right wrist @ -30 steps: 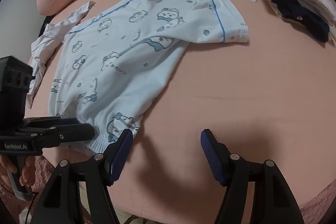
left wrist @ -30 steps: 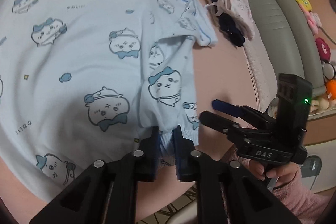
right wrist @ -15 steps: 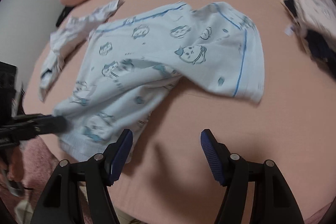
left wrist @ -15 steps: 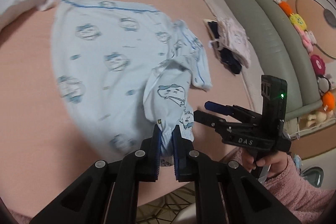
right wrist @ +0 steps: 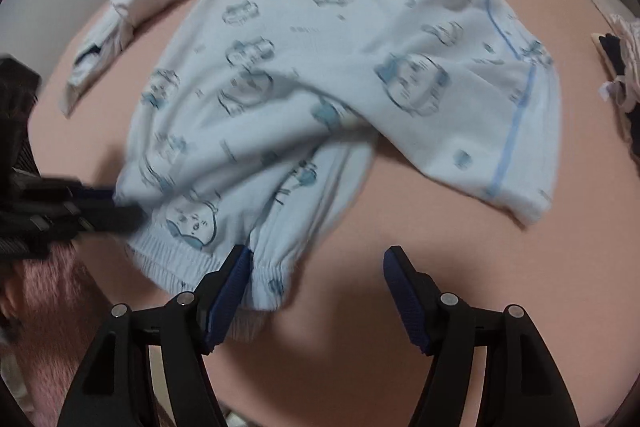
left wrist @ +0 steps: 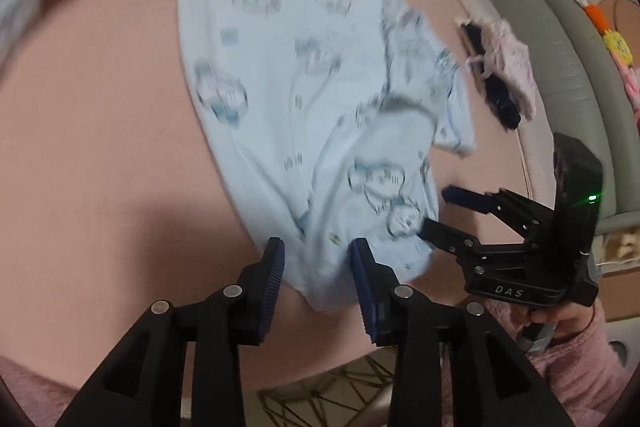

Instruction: Fold clothes

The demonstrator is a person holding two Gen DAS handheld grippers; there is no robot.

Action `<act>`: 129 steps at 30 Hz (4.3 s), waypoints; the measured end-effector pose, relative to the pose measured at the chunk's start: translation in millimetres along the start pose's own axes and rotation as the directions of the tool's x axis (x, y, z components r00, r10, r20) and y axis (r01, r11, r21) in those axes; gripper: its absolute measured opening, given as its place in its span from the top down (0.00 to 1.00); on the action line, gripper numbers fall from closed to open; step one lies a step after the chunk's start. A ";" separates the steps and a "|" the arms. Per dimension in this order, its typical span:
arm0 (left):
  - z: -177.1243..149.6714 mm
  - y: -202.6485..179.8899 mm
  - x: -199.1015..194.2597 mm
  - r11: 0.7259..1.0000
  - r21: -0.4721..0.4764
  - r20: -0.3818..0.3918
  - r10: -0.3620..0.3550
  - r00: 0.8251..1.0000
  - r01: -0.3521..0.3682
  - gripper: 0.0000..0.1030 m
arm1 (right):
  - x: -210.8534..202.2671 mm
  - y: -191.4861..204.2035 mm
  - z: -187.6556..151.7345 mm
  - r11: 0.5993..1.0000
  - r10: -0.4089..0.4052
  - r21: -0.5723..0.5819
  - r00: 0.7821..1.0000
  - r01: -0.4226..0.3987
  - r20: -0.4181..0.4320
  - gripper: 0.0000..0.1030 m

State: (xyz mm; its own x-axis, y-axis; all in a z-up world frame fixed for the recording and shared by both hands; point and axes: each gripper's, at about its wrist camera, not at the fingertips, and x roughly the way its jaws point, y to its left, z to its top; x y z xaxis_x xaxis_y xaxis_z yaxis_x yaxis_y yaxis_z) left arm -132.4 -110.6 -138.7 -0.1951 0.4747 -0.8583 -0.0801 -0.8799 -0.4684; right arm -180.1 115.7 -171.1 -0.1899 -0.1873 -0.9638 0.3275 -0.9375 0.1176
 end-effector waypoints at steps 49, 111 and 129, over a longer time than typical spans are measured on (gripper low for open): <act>92.0 -143.7 76.2 0.925 0.377 0.138 -0.009 0.990 -0.044 0.95 | -13.9 -167.6 23.0 0.935 -0.006 0.349 0.984 -0.058 0.178 0.50; 85.5 20.6 15.7 0.968 0.136 0.073 0.203 0.976 -0.211 0.97 | 21.4 -34.9 60.6 0.990 -0.095 0.116 0.990 0.083 0.106 0.29; 87.9 28.7 3.5 0.950 0.111 0.058 0.286 0.957 -0.291 0.95 | 9.3 -54.4 49.6 0.991 -0.055 0.124 0.997 0.048 0.056 0.96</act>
State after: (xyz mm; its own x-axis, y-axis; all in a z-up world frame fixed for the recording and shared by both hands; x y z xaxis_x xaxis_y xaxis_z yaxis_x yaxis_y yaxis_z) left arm -221.3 -136.2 -136.7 -0.2665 0.2013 -0.9426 -0.1283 -0.9766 -0.1723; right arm -245.6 150.4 -174.6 -0.2596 -0.1518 -0.9537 0.2007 -0.9745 0.1005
